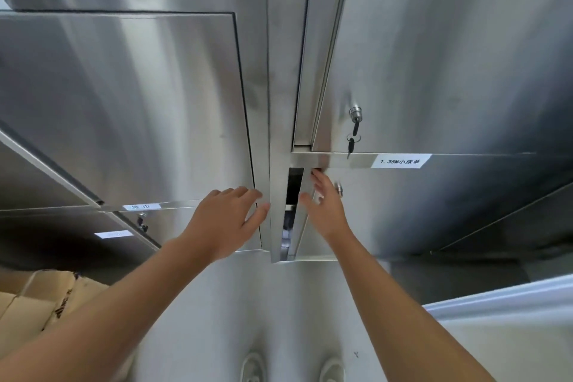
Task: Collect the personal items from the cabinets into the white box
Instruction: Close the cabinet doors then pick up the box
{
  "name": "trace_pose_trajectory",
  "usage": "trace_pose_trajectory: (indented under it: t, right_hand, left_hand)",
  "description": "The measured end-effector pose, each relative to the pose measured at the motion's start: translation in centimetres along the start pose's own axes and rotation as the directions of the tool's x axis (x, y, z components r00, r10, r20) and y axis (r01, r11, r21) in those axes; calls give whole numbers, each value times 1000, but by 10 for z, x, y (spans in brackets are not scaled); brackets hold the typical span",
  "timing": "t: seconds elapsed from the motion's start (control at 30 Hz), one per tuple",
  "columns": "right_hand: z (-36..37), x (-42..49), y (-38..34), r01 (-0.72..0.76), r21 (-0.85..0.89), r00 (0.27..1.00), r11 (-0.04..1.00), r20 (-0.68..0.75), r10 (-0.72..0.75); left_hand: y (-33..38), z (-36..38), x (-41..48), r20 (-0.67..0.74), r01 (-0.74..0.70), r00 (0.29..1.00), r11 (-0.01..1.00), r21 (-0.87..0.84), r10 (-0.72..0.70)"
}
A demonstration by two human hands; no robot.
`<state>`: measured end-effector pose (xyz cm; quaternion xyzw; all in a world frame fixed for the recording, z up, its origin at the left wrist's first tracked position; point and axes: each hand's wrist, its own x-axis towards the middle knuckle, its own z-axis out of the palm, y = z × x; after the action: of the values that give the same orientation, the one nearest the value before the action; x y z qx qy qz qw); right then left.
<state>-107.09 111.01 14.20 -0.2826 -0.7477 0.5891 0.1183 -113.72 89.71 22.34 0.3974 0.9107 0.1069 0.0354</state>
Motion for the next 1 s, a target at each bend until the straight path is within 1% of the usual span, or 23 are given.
trace_pose_trajectory:
  t: [0.27,0.47,0.63,0.8,1.0]
  right_hand:
    - [-33,6,17,-1,-11,995,1000,-95,0]
    - [-66,12,31,9,-80,995,997,-94,-16]
    - [-88,20,39,5,-103,982,995,-188,-24]
    - [-105,22,47,-13,-134,975,991,-220,-17]
    - [-134,26,53,-28,-111,956,993,-292,-5]
  left_hand:
    - [15,5,15,-52,-26,998,999,-33,24]
    - [24,18,18,7,-5,1000,998,-60,5]
    - [33,23,22,-8,15,1000,997,-80,-15]
    - [36,25,26,8,26,1000,996,-86,-26]
    - [50,32,33,29,14,1000,994,-108,-11]
